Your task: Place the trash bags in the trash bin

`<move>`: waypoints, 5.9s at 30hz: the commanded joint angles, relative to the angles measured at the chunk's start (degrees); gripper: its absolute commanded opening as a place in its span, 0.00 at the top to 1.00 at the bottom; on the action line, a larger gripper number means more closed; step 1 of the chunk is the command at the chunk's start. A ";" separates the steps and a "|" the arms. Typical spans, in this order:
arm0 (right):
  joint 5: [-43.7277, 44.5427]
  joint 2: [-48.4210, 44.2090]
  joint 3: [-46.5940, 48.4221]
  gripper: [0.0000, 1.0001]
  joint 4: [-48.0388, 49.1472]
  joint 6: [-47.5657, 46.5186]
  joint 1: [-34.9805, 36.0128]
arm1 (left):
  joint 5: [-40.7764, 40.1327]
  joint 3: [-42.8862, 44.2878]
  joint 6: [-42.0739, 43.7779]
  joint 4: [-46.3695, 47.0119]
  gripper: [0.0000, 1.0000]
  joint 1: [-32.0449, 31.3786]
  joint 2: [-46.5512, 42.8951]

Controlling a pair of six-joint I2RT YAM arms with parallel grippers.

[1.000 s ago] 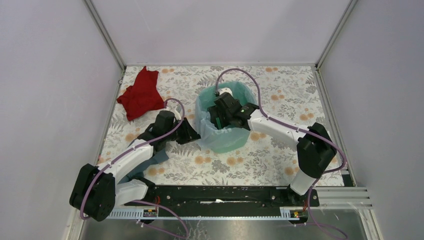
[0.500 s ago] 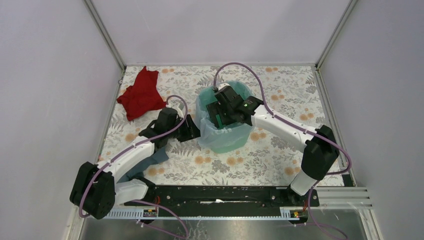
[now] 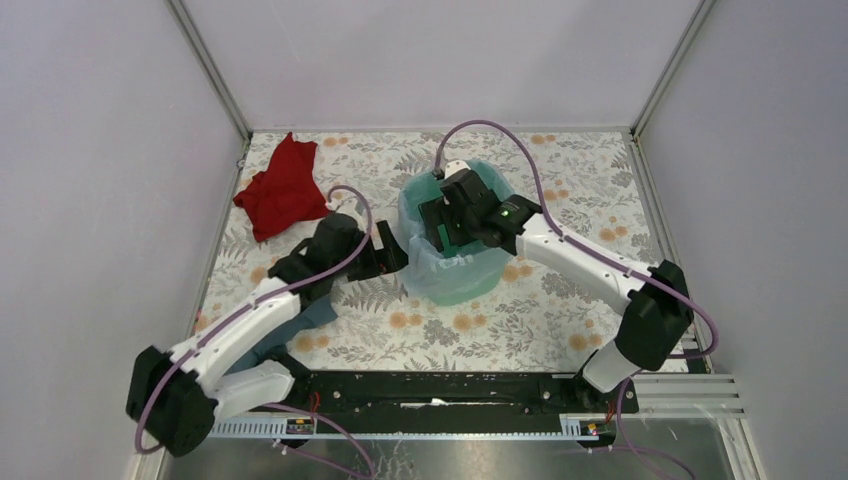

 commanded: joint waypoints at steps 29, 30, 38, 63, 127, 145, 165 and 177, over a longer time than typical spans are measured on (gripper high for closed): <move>2.52 -11.37 18.53 0.00 -12.57 -2.53 -3.06 | 1.90 -7.04 -8.86 14.15 0.01 -1.57 -3.97; 2.20 -13.29 18.53 0.00 -14.10 -2.44 -3.06 | 1.47 -6.59 -8.23 12.87 0.01 -1.57 -4.24; -12.10 -32.10 4.71 0.00 -20.98 -1.44 -3.06 | -4.38 -3.05 -4.13 0.16 0.01 -1.49 -14.13; 4.14 -31.94 -45.90 0.00 38.51 21.54 5.64 | -14.72 7.23 -1.23 -13.51 0.01 -1.48 -25.24; 10.85 -57.44 -30.88 0.00 5.84 0.37 5.63 | 26.42 8.08 1.09 67.60 0.03 5.41 40.32; 12.34 -62.10 -29.79 0.00 4.42 0.23 5.62 | 27.01 50.44 -25.18 77.36 0.04 0.27 79.12; 25.92 -53.48 -27.02 0.00 2.02 3.69 5.55 | 18.21 48.33 -17.14 52.68 0.01 -3.58 70.54; 19.54 -19.35 -18.95 0.00 13.70 9.72 -13.80 | 13.75 11.97 -3.85 30.70 0.01 3.03 18.88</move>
